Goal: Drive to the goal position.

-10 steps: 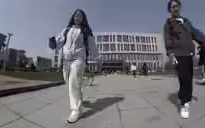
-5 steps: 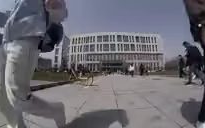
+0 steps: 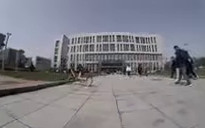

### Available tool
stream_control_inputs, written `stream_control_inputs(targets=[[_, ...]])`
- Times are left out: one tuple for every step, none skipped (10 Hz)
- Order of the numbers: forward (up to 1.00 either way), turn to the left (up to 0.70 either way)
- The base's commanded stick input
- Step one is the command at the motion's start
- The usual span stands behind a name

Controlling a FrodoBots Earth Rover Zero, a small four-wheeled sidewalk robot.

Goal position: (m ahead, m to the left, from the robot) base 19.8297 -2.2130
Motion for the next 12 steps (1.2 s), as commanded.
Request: stream_control_inputs(targets=[[1.0,-0.02],[1.0,-0.02],[1.0,-0.02],[1.0,-0.02],[1.0,-0.02],[1.0,-0.02],[1.0,-0.02],[1.0,-0.02],[1.0,-0.02],[1.0,-0.02],[1.0,-0.02],[1.0,-0.02]])
